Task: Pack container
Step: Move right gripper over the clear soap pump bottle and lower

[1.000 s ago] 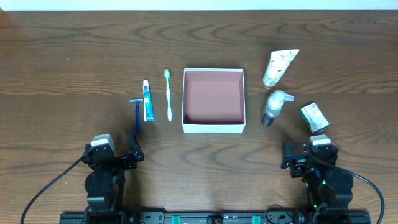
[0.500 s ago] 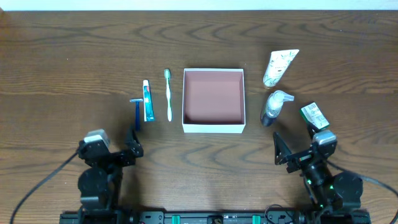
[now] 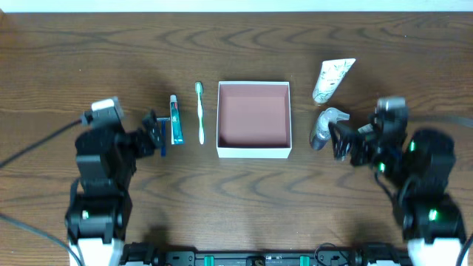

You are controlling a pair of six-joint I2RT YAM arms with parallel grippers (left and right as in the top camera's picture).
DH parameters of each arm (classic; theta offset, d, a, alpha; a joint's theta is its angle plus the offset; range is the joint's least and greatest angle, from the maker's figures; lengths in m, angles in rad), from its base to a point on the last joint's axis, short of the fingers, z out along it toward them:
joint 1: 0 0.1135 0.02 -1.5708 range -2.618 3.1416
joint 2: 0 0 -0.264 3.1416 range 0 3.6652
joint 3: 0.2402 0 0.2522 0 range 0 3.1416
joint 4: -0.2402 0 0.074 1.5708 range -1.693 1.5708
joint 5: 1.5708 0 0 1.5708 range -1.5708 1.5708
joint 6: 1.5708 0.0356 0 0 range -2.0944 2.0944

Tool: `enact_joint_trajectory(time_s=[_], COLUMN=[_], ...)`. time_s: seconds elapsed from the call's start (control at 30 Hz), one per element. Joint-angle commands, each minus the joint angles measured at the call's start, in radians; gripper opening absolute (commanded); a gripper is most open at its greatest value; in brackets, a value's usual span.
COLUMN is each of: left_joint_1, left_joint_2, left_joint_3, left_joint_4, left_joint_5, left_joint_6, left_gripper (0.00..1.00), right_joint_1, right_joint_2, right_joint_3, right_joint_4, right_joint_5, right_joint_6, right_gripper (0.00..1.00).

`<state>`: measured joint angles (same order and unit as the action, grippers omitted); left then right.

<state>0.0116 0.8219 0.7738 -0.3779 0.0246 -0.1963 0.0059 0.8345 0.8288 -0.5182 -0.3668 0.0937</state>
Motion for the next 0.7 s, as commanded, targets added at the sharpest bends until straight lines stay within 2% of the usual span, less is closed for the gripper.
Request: enact_joint_trajectory(time_s=[0.0, 0.2, 0.3, 0.47, 0.67], left_joint_1=[0.008, 0.094, 0.138, 0.174, 0.174], left_joint_2=[0.089, 0.216, 0.236, 0.237, 0.237], left_joint_3=[0.103, 0.225, 0.237, 0.237, 0.236], left_joint_4=[-0.027, -0.071, -0.079, -0.099, -0.142], left_joint_5=[-0.044, -0.062, -0.062, -0.062, -0.062], left_joint_6=[0.031, 0.038, 0.038, 0.038, 0.039], left_gripper=[0.98, 0.98, 0.98, 0.98, 0.98], right_joint_1=[0.007, 0.006, 0.006, 0.007, 0.01], right_joint_2=[0.153, 0.444, 0.546, 0.6, 0.627], right_joint_3=[0.177, 0.525, 0.66, 0.689, 0.689], right_joint_4=[-0.052, -0.211, -0.311, -0.404, -0.543], right_joint_5=[0.0, 0.0, -0.037, -0.142, -0.026], right_joint_6=[-0.083, -0.176, -0.172, -0.153, -0.05], right_gripper=[0.99, 0.99, 0.99, 0.99, 0.99])
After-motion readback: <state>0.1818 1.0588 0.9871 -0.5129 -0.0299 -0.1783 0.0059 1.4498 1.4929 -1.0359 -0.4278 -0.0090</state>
